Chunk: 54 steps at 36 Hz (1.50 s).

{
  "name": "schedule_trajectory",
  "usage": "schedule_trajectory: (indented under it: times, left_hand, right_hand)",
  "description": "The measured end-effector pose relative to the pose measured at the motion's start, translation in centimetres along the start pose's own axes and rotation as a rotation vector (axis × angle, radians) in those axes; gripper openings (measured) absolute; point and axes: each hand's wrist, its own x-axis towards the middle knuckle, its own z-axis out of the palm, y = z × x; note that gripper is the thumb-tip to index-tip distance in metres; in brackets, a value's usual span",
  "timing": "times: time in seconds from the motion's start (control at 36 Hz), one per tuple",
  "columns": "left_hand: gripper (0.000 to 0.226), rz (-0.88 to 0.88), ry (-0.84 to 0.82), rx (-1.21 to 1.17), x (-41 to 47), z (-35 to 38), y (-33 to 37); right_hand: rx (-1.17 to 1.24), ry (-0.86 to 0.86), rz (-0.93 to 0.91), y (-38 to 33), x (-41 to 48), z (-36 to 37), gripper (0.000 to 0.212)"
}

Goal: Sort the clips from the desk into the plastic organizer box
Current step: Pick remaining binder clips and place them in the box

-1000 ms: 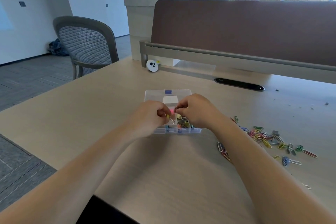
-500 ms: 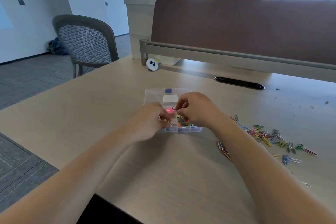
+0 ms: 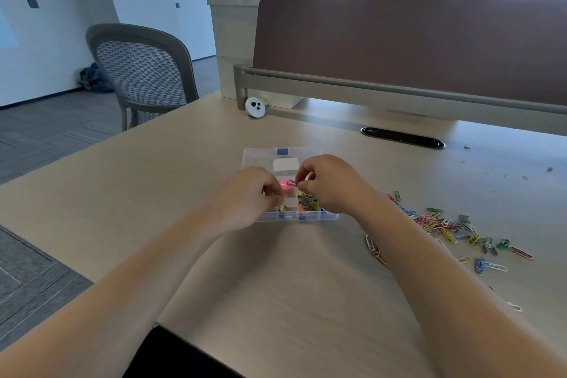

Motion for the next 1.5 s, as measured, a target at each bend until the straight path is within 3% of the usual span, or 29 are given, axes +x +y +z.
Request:
schedule_trajectory:
  times: [0.14, 0.33, 0.47, 1.33, 1.5]
  left_hand:
    - [0.005, -0.075, 0.072, -0.110, 0.1, -0.2, 0.2]
    - [0.011, -0.065, 0.039, -0.034, 0.5, -0.1, 0.4]
    - [0.010, -0.060, 0.029, -0.006, 0.6, 0.0, 0.5]
    - [0.017, -0.101, 0.015, 0.068, 0.4, 0.5, 1.0]
    - [0.009, -0.088, 0.019, 0.047, 0.4, 0.4, 1.3]
  right_hand:
    - [0.003, -0.037, -0.018, -0.2, -0.1, 0.3, 0.015]
    - [0.009, -0.082, -0.053, -0.5, -0.2, 0.5, 0.015]
    - [-0.032, -0.057, -0.060, -0.4, -0.2, 0.7, 0.003]
    - [-0.134, -0.025, -0.048, -0.8, -0.4, 1.4, 0.013]
    - [-0.133, -0.016, -0.061, -0.7, -0.3, 1.4, 0.011]
